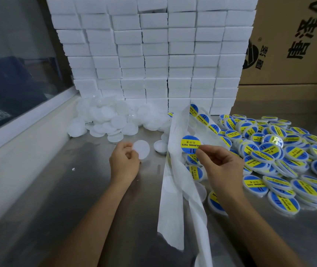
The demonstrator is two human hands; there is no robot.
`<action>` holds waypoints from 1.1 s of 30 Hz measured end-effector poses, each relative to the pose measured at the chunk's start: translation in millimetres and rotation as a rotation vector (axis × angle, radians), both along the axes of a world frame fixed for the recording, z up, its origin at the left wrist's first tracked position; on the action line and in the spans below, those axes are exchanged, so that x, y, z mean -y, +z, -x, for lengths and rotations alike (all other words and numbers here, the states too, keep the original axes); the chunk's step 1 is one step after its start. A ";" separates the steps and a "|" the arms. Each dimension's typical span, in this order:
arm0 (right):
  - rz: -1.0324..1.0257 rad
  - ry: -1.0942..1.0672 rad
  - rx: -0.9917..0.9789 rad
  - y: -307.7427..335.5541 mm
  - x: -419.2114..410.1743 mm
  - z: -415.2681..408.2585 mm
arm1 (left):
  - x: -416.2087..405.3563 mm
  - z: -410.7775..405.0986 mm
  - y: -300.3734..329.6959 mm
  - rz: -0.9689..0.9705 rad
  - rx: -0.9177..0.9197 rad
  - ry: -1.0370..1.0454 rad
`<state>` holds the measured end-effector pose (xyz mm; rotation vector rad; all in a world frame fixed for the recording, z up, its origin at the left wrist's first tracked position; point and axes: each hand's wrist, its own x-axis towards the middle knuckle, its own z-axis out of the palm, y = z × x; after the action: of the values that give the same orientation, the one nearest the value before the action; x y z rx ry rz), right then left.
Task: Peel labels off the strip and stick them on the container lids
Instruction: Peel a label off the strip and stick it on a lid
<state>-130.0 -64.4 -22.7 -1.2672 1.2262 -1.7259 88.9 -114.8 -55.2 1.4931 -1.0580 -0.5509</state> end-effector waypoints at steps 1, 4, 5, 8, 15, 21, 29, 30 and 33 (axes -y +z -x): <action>0.003 -0.007 -0.007 -1.1 0.6 -0.4 | -2.6 -0.5 0.6 -0.004 -0.075 -0.006; 0.001 -0.030 -0.049 -3.9 2.4 -0.5 | -10.4 -0.7 2.4 -0.010 -0.225 -0.036; 0.004 -0.039 -0.061 -4.6 3.0 -0.5 | -13.1 -0.4 2.6 -0.014 -0.261 -0.043; 0.015 -0.057 -0.076 -5.2 3.6 0.3 | -20.4 -0.7 3.5 -0.008 -0.409 -0.062; -0.004 -0.047 -0.051 -4.0 2.5 1.0 | -37.9 12.9 13.4 -0.002 -0.691 -0.214; -0.003 -0.020 0.009 2.8 -0.5 1.2 | -50.8 23.5 20.6 0.013 -0.741 -0.326; -0.040 0.187 0.080 7.6 -11.5 -12.4 | -56.5 30.3 27.6 0.008 -0.719 -0.389; -0.034 0.190 0.071 7.0 -12.0 -14.1 | -56.9 31.2 29.0 0.012 -0.717 -0.398; -0.027 0.202 0.038 5.9 -12.6 -16.3 | -58.5 33.9 32.0 0.020 -0.712 -0.430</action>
<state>-113.8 -51.7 -16.8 -1.2896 1.0576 -1.5759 54.9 -56.3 -23.2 0.9167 -0.7963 -1.2586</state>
